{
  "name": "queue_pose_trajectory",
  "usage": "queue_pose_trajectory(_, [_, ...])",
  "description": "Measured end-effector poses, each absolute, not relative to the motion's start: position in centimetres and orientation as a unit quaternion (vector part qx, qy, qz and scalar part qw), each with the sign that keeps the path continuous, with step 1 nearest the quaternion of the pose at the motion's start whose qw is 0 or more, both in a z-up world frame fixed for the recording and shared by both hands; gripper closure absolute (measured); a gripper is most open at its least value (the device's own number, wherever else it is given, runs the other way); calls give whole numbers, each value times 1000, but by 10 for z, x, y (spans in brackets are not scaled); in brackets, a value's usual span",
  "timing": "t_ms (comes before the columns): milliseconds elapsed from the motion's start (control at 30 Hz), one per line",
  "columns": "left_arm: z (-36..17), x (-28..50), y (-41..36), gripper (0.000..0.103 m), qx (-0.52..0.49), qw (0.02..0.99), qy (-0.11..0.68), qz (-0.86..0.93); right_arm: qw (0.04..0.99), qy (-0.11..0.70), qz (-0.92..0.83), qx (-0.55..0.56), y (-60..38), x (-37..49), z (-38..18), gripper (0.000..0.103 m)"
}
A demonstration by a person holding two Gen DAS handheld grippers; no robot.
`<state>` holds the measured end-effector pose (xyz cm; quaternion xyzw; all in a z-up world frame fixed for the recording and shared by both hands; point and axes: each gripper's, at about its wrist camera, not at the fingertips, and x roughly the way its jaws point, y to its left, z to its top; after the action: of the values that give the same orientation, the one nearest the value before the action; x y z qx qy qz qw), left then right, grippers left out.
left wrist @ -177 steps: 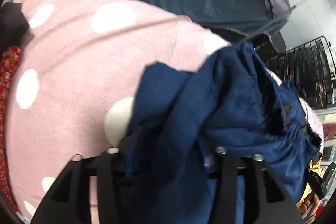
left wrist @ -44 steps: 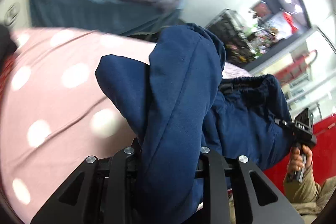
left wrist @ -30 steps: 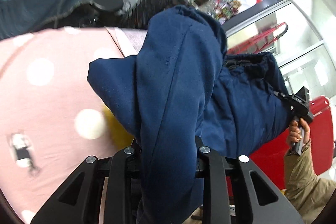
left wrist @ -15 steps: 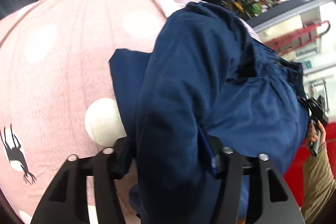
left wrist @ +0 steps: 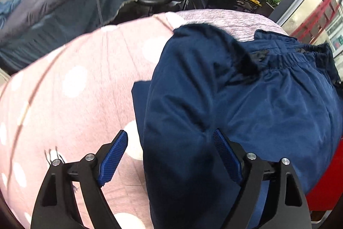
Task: Fold large clothes
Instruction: 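Lay the folded jacket bundle down and smooth it with both open grippers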
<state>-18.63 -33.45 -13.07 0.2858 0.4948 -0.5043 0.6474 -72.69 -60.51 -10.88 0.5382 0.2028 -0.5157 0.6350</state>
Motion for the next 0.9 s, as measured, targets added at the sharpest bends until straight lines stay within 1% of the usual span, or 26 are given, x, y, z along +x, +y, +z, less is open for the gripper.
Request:
queue_pose_trajectory(100, [-118, -190, -334, 18, 282, 658, 482, -505, 644, 203, -542, 501, -598, -722, -91, 22])
queue_pose_trajectory(400, [-78, -199, -311, 17, 280, 682, 443, -510, 672, 157, -614, 383, -555, -704, -11, 21])
queue_pose_trajectory(500, [-69, -205, -305, 16, 275, 688, 434, -513, 698, 180, -590, 363, -538, -683, 2, 21])
queue_pose_trajectory(600, [-67, -216, -298, 16, 272, 680, 438, -522, 722, 222, -561, 338, -518, -656, 4, 21])
queue_pose_trajectory(700, [-69, -229, -291, 15, 269, 671, 447, -526, 741, 265, -536, 305, -494, -630, -5, 21])
queue_pose_trajectory(800, [-75, -246, -285, 14, 287, 660, 439, -538, 732, 299, -534, 300, -478, -623, -24, 21])
queue_pose_trajectory(900, [-85, -259, -278, 14, 314, 651, 425, -545, 712, 305, -547, 317, -468, -635, -40, 21])
